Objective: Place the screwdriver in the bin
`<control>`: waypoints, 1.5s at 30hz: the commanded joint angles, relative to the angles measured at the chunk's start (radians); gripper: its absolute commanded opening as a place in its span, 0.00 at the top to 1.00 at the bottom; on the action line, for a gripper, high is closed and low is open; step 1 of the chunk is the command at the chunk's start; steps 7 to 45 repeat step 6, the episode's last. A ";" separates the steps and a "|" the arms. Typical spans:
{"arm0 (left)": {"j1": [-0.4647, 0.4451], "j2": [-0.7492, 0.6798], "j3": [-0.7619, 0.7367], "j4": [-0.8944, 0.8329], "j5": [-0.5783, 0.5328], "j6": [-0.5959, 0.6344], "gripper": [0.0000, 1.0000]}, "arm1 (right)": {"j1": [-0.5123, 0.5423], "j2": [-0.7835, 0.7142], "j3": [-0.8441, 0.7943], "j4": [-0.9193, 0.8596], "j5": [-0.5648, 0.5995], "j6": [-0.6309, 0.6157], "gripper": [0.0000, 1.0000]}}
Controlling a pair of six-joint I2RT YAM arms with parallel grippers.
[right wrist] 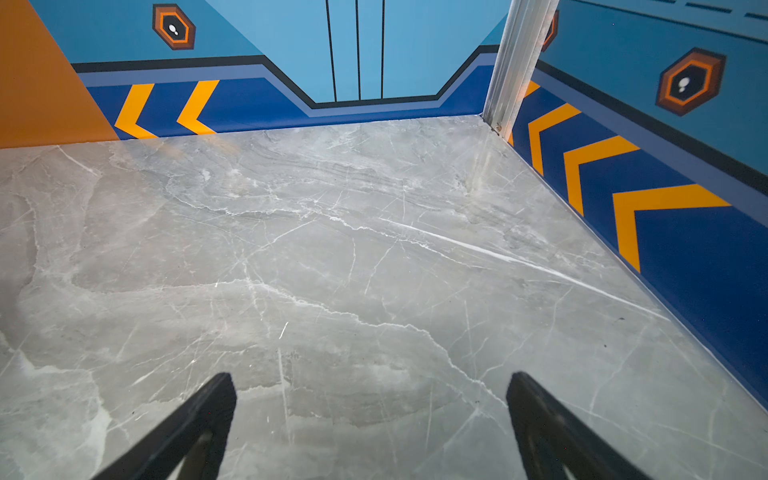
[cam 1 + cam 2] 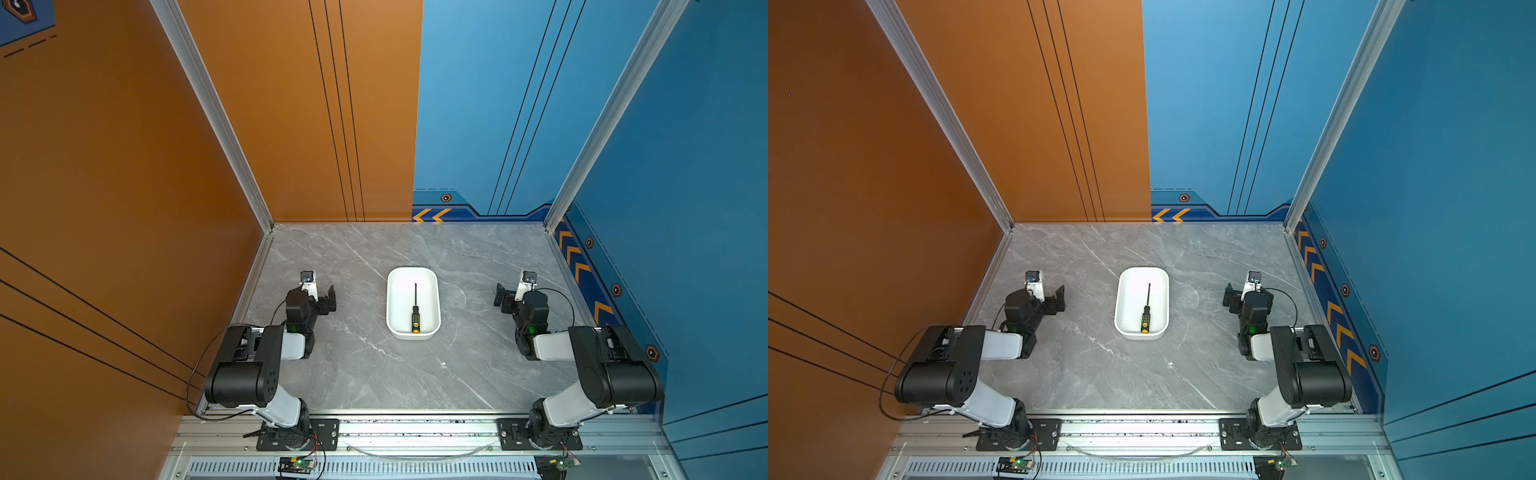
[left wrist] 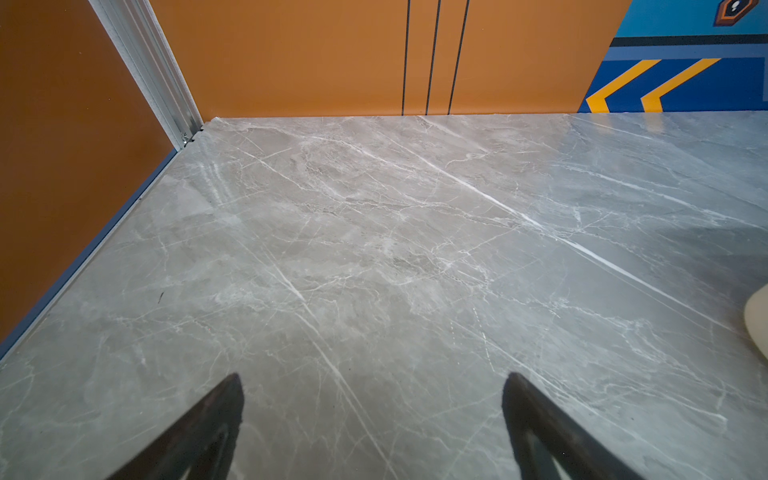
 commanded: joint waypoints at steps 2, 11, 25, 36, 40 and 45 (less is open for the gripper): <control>0.009 0.004 0.008 -0.012 0.068 0.004 0.02 | -0.003 -0.011 0.017 -0.027 -0.005 0.006 0.00; 0.013 0.004 0.003 0.000 0.118 0.019 0.02 | 0.000 -0.012 0.017 -0.025 -0.001 0.005 0.00; 0.013 0.004 0.003 0.000 0.118 0.019 0.02 | 0.000 -0.012 0.017 -0.025 -0.001 0.005 0.00; 0.013 0.004 0.003 0.000 0.118 0.019 0.02 | 0.000 -0.012 0.017 -0.025 -0.001 0.005 0.00; 0.013 0.004 0.003 0.000 0.118 0.019 0.02 | 0.000 -0.012 0.017 -0.025 -0.001 0.005 0.00; 0.013 0.004 0.003 0.000 0.118 0.019 0.02 | 0.000 -0.012 0.017 -0.025 -0.001 0.005 0.00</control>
